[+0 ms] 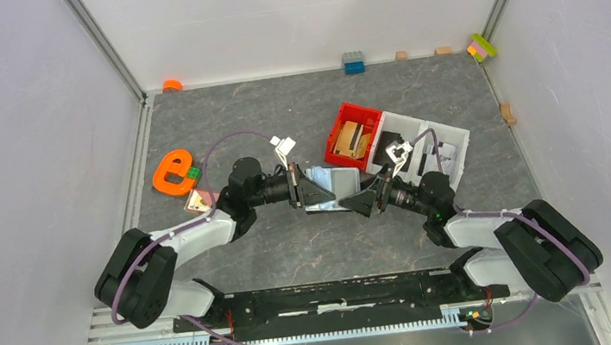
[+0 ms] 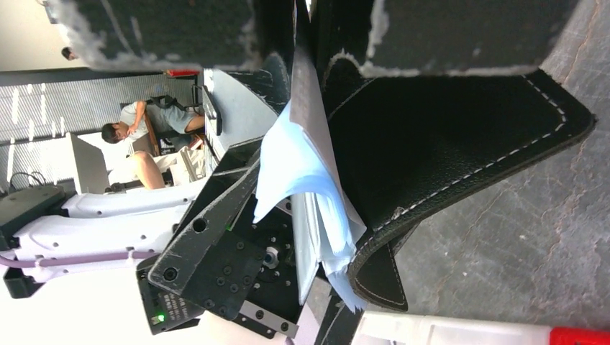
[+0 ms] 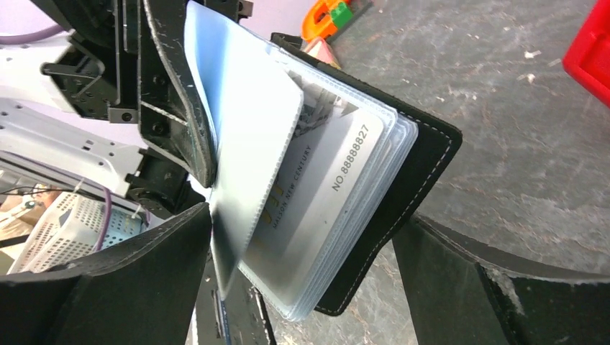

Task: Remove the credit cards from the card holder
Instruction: Remove the credit card from the card holder.

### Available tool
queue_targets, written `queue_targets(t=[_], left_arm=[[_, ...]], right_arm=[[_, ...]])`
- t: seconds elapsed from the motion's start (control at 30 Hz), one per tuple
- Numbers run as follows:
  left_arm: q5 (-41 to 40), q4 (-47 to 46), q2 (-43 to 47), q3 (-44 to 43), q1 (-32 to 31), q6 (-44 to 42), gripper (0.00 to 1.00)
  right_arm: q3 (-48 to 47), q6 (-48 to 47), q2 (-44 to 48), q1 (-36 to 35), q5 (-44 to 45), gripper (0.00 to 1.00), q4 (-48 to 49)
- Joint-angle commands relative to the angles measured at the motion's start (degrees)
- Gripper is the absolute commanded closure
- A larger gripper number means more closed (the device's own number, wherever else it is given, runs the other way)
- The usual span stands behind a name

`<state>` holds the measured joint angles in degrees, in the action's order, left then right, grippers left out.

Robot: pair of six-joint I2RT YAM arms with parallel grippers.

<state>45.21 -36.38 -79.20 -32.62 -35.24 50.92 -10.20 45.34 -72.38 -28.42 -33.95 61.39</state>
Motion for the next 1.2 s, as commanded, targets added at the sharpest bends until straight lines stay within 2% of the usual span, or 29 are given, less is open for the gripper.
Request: queue_targets(t=[0.0,0.13,0.23,0.3,0.37,0.4,0.47,0.57,0.73,1.0,1.17], left_arm=[[2.27,-9.56,2.39,1.13,-0.3,0.86,0.88],[2.85,-10.67,1.24,1.05,-0.26,1.99,0.87],[2.76,-10.58,0.64,0.91,-0.42,2.17,0.87],[0.79,-5.9,0.82,0.03,-0.36,-0.17,0.88],[-2.28,3.25,1.19,-1.83,-0.35,-4.93,0.88],[-2.97,4.84,1.24,-2.14,-0.35,-5.8,0.89],[-3.2,4.84,1.2,-2.05,-0.44,-5.68,0.89],[-3.36,5.03,1.44,-2.14,-0.58,-5.95,0.88],[-3.61,5.89,1.82,-2.22,-0.53,-6.62,0.88],[-1.66,2.7,1.48,-2.11,-1.66,-5.36,0.88],[-2.06,2.63,0.9,-2.34,-2.46,-5.55,0.88]], right_arm=[[1.35,4.0,-1.34,0.21,-3.41,0.02,13.48],[2.56,9.7,-3.69,0.21,-6.23,0.02,26.08],[3.36,11.75,-4.31,0.21,-6.52,0.04,30.95],[3.61,10.62,-3.3,0.38,-5.84,0.1,29.24],[3.73,8.17,-1.37,0.56,-4.6,0.16,24.62],[3.62,6.68,-0.41,0.63,-3.78,0.18,21.72],[3.44,4.1,1.59,0.65,-2.17,0.24,16.6],[3.58,1.88,4.1,0.74,-0.49,0.4,12.79],[2.75,-0.12,4.95,0.74,0.25,0.53,8.43],[1.3,-0.17,1.61,0.32,-1.17,0.49,8.49],[1.12,-0.43,1.49,-0.14,-1.06,0.55,8.48]])
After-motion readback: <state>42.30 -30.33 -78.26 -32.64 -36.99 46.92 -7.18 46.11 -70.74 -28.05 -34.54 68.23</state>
